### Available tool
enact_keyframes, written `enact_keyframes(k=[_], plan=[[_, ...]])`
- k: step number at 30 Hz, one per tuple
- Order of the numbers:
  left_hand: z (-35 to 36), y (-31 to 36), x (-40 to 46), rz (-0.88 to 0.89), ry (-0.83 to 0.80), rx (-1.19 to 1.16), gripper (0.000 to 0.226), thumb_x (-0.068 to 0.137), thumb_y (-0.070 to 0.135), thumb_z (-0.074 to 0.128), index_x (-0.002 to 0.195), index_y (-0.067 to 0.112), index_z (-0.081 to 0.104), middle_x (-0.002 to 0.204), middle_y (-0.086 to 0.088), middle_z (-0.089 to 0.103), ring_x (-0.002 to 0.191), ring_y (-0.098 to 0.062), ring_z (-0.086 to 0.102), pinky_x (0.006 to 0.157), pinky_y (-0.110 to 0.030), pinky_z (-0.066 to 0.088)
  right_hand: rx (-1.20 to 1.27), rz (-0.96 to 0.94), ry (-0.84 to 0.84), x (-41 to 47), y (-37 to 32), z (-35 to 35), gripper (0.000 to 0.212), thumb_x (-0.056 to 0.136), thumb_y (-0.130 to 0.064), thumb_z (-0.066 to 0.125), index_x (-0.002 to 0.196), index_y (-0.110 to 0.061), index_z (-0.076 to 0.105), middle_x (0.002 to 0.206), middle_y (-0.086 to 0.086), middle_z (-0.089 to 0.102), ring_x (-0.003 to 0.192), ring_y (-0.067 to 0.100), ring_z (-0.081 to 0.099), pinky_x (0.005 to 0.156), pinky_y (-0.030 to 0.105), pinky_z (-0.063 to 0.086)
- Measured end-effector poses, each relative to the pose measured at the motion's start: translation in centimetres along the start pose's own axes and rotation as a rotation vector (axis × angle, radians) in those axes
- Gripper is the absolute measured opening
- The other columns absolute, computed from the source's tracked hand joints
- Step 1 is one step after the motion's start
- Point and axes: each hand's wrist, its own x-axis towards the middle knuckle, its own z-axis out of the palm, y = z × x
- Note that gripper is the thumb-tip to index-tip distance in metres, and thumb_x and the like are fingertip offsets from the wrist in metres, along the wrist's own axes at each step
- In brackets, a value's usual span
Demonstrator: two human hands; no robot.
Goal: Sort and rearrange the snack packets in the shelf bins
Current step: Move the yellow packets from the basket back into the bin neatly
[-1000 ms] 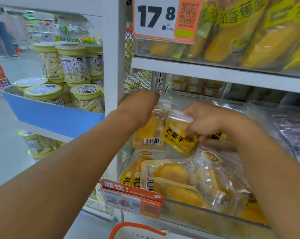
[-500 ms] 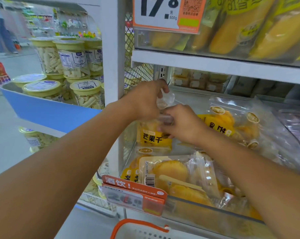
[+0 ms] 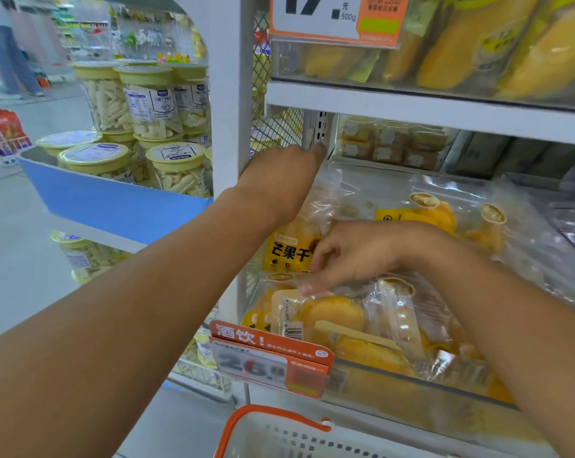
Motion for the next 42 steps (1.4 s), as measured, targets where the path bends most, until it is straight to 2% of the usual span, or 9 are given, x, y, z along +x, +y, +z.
enact_keyframes(k=[3, 8, 13, 17, 21, 27, 30, 36, 42], plan=[[0.1, -0.1, 0.1, 0.003, 0.013, -0.037, 0.048, 0.083, -0.003, 0.071, 0.122, 0.011, 0.045, 0.110, -0.010, 0.057, 0.094, -0.032, 0.061, 0.064, -0.039, 0.043, -0.027, -0.031, -0.117, -0.2, 0.2, -0.1, 0.061, 0.059, -0.055, 0.091, 0.111, -0.032, 0.068, 0.106, -0.010, 0.069, 0.099, 0.014, 0.067, 0.089, 0.033, 0.057], [0.6, -0.8, 0.3, 0.142, -0.059, -0.203, 0.026, 0.085, 0.045, 0.072, 0.089, 0.019, 0.068, 0.111, -0.004, 0.054, 0.106, -0.026, 0.055, 0.088, -0.045, 0.050, -0.079, -0.097, -0.157, -1.6, 1.1, -1.6, 0.016, 0.075, -0.027, 0.087, 0.082, -0.019, 0.075, 0.066, -0.014, 0.069, 0.060, -0.005, 0.059, 0.069, 0.023, 0.049], [0.2, -0.5, 0.0, 0.131, -0.147, -0.453, 0.064, 0.093, 0.062, 0.037, 0.077, 0.014, 0.075, 0.087, -0.009, 0.066, 0.085, -0.023, 0.061, 0.083, -0.041, 0.049, 0.143, -0.111, 0.470, 0.5, 3.2, -2.3, 0.011, 0.091, -0.014, 0.072, 0.080, -0.014, 0.073, 0.061, -0.001, 0.068, 0.049, 0.010, 0.062, 0.045, 0.022, 0.049], [-0.1, -0.3, -0.4, 0.173, -0.166, -0.264, 0.049, 0.073, 0.059, 0.063, 0.106, 0.023, 0.073, 0.102, -0.002, 0.055, 0.098, -0.024, 0.058, 0.082, -0.037, 0.050, 0.470, -0.193, 0.774, 2.3, 3.5, -1.4, 0.015, 0.079, -0.018, 0.085, 0.077, -0.007, 0.075, 0.059, 0.009, 0.066, 0.042, 0.016, 0.056, 0.045, 0.025, 0.047], [0.2, -0.2, -0.2, 0.150, -0.302, -0.236, 0.078, 0.054, 0.064, 0.086, 0.114, 0.021, 0.060, 0.104, 0.001, 0.053, 0.093, -0.020, 0.054, 0.078, -0.035, 0.049, 0.504, -0.368, 0.884, 2.6, 2.9, -1.0, 0.015, 0.069, -0.017, 0.091, 0.074, -0.013, 0.077, 0.068, 0.004, 0.070, 0.059, 0.010, 0.058, 0.060, 0.023, 0.049], [0.8, -0.7, 0.5, -0.017, -0.080, -0.404, 0.039, 0.062, 0.039, 0.091, 0.066, 0.022, 0.056, 0.070, 0.004, 0.059, 0.074, -0.020, 0.058, 0.057, -0.028, 0.037, 0.706, -0.222, 0.810, 1.8, 2.1, -1.9, 0.038, 0.066, -0.030, 0.093, 0.088, -0.017, 0.065, 0.088, 0.005, 0.072, 0.073, 0.012, 0.066, 0.071, 0.031, 0.057], [0.9, -0.7, 0.7, -0.058, -0.066, -0.430, 0.034, 0.070, 0.037, 0.086, 0.064, 0.023, 0.056, 0.072, 0.002, 0.061, 0.074, -0.019, 0.058, 0.054, -0.027, 0.033, 0.567, -0.113, 0.525, 1.2, 3.0, -1.9, 0.028, 0.076, -0.022, 0.087, 0.096, -0.012, 0.069, 0.096, 0.006, 0.075, 0.081, 0.015, 0.073, 0.073, 0.039, 0.063], [0.1, -0.5, -0.1, 0.019, -0.047, -0.348, 0.055, 0.057, 0.048, 0.090, 0.095, 0.025, 0.058, 0.091, 0.004, 0.065, 0.086, -0.022, 0.061, 0.069, -0.035, 0.050, -0.090, -0.366, 0.786, 1.9, 2.2, -1.7, 0.017, 0.077, -0.011, 0.082, 0.071, -0.002, 0.068, 0.064, 0.014, 0.058, 0.062, 0.024, 0.057, 0.060, 0.035, 0.048], [-0.8, -0.3, -0.8, 0.087, -0.106, 0.009, 0.029, 0.075, 0.040, 0.083, 0.093, 0.024, 0.067, 0.095, -0.003, 0.064, 0.092, -0.028, 0.064, 0.066, -0.032, 0.040, 0.023, -0.184, 1.062, 1.3, 1.8, -1.5, 0.046, 0.056, -0.057, 0.083, 0.067, -0.021, 0.056, 0.067, -0.007, 0.058, 0.064, 0.015, 0.055, 0.057, 0.032, 0.044]])
